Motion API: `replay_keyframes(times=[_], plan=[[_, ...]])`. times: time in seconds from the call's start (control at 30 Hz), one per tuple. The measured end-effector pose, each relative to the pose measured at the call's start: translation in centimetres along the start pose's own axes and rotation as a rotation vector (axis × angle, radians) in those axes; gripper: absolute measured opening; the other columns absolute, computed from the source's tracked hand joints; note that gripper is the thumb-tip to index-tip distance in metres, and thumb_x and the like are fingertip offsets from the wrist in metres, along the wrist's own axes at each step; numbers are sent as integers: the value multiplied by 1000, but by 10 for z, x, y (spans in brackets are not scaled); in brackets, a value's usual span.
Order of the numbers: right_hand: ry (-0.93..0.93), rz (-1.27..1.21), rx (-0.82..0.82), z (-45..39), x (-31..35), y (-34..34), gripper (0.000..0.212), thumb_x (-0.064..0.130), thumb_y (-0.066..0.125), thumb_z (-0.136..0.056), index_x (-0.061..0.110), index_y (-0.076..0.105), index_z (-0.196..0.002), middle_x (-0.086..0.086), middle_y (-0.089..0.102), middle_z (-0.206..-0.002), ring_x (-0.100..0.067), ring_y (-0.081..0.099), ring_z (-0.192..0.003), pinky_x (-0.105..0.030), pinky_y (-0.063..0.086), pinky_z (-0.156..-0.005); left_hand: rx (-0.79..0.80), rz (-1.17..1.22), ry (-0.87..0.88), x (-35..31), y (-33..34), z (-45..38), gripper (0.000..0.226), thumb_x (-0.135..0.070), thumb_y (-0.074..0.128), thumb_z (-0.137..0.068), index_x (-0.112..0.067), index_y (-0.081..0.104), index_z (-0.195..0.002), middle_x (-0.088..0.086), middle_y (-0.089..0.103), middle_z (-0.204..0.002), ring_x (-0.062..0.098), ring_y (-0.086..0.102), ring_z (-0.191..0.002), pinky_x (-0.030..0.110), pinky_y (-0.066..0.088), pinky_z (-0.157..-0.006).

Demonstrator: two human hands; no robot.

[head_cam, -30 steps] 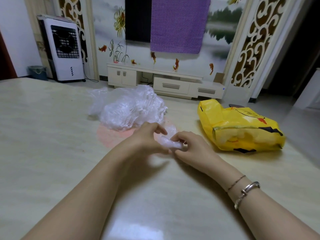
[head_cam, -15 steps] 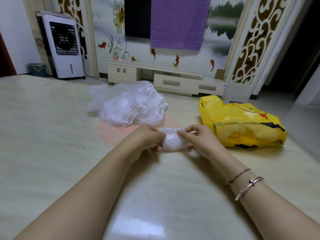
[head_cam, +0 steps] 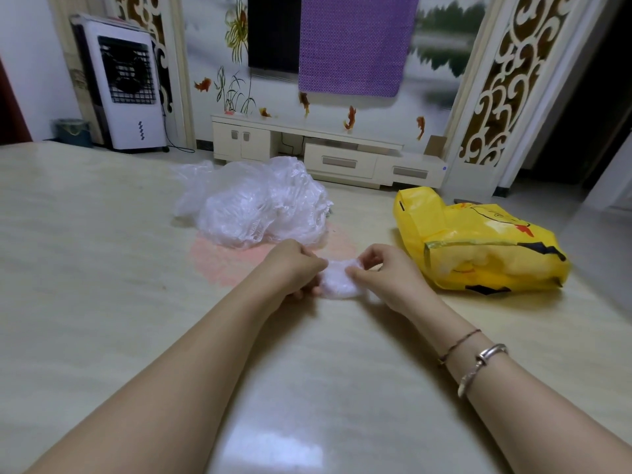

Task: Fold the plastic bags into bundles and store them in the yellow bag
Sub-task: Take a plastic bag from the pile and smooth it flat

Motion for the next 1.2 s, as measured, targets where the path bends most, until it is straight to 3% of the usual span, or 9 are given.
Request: replay_keyframes(times=[0.13, 0.37, 0.57, 0.67, 0.77, 0.87, 0.97, 1.1, 1.2], plan=[[54, -353, 32, 10, 7, -21, 14, 7, 69, -85, 7, 56, -79, -3, 54, -62, -10, 49, -51, -16, 36, -42, -32, 33, 156, -11, 5, 12, 47, -44, 71, -82, -18, 49, -114, -3, 53, -107, 18, 66, -80, 22, 46, -52], [-13, -374, 176, 26, 20, -59, 24, 0, 58, -89, 16, 43, -99, -6, 53, -87, -11, 51, -54, -23, 36, -48, 110, 256, 236, -32, 18, 26, 22, -10, 66, -89, -9, 60, -109, 6, 61, -92, 14, 63, -74, 25, 55, -70], [-55, -275, 403, 32, 12, -99, 25, -9, 50, -89, 9, 62, -76, -7, 55, -82, -14, 51, -64, -23, 47, -56, 188, 272, 215, -47, 32, 29, 36, -42, 58, -93, -12, 61, -113, -6, 65, -98, 9, 65, -80, 29, 53, -84], [58, -206, 473, 32, -16, -118, 29, -9, 51, -89, 7, 72, -77, -9, 56, -79, -14, 56, -63, -24, 51, -60, 191, 130, 254, -51, 46, 28, 24, -34, 56, -96, -15, 65, -106, -2, 65, -109, 13, 61, -91, 25, 48, -78], [185, -192, 400, 25, -46, -128, 28, -10, 52, -87, 6, 74, -82, -7, 56, -71, -13, 57, -60, -24, 53, -59, 234, 36, 346, -55, 68, 29, 17, -23, 56, -96, -20, 71, -101, -7, 64, -100, 11, 53, -84, 24, 41, -69], [252, -300, 216, 17, -62, -127, 26, -15, 50, -84, 1, 71, -89, -11, 63, -79, -16, 61, -64, -20, 54, -55, 235, 49, 374, -62, 89, 27, 21, -22, 54, -97, -20, 71, -109, -3, 67, -114, 9, 56, -91, 21, 43, -77], [210, -391, 66, 8, -65, -114, 33, -20, 43, -82, 4, 66, -79, -11, 65, -83, -21, 62, -72, -22, 55, -57, 141, 42, 413, -66, 100, 22, 25, -17, 53, -96, -15, 69, -116, -1, 67, -118, 7, 55, -83, 9, 40, -68], [122, -316, -111, -3, -67, -106, 39, -12, 44, -81, 18, 68, -72, -9, 69, -87, -28, 62, -85, -42, 53, -78, 70, 110, 420, -63, 102, 18, 25, -14, 53, -96, -14, 69, -115, -1, 69, -112, 8, 59, -87, 4, 39, -64], [158, -238, -222, -7, -67, -104, 31, -5, 45, -84, 13, 71, -84, -18, 67, -97, -30, 58, -80, -47, 54, -75, 58, 187, 420, -61, 101, 16, 21, -13, 54, -93, -18, 72, -102, 6, 71, -108, 22, 65, -98, 17, 43, -72]])
Point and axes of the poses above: each hand's wrist, its own z-axis away from the middle knuckle, its own y-axis out of the palm, x = y × z, the point moved 4 cm from there along -z, towards the middle knuckle
